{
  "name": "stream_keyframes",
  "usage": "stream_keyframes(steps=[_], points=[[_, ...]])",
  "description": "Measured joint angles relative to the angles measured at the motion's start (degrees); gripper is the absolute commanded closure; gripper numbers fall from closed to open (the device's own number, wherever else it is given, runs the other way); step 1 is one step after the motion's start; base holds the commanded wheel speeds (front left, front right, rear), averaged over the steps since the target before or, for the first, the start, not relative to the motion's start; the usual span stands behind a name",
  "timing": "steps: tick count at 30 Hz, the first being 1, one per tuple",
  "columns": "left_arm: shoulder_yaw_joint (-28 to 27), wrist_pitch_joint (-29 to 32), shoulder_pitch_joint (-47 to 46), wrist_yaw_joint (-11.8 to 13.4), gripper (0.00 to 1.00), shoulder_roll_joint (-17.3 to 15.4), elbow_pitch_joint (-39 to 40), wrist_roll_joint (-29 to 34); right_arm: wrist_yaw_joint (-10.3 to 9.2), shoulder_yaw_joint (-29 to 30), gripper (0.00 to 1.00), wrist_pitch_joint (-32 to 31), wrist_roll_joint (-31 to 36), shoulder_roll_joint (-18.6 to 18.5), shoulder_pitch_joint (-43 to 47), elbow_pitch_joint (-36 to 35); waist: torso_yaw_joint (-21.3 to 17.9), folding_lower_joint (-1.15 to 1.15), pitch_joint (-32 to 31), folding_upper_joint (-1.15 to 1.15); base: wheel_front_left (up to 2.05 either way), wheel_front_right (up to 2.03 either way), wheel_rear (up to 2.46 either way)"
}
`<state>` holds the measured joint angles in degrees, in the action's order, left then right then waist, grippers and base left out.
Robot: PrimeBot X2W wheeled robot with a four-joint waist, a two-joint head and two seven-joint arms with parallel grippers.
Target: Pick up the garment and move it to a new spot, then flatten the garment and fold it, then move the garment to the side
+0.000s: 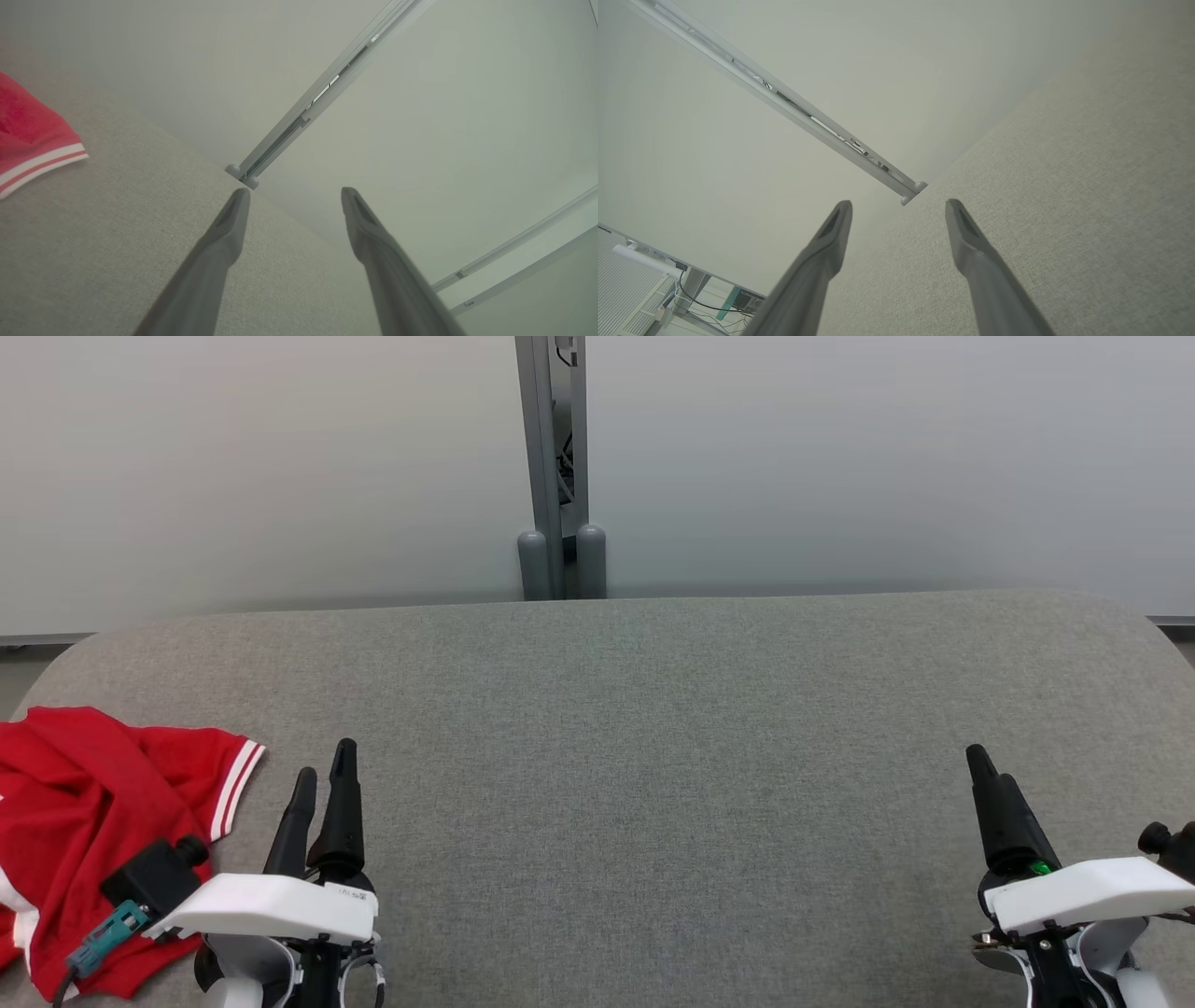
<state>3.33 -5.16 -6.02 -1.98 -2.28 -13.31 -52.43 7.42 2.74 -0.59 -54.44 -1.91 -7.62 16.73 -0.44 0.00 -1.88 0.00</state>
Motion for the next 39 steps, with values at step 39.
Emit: stream_keyframes(steps=[39], points=[[7.2, -6.0, 4.4, 6.0, 0.00, -2.2, 3.8, 29.1, 0.01, -5.9, 0.00, 9.5, 33.7, -0.4, 6.9, -8.6, -0.1, 0.00, -3.2, 0.00, 0.00, 0.00, 0.00]])
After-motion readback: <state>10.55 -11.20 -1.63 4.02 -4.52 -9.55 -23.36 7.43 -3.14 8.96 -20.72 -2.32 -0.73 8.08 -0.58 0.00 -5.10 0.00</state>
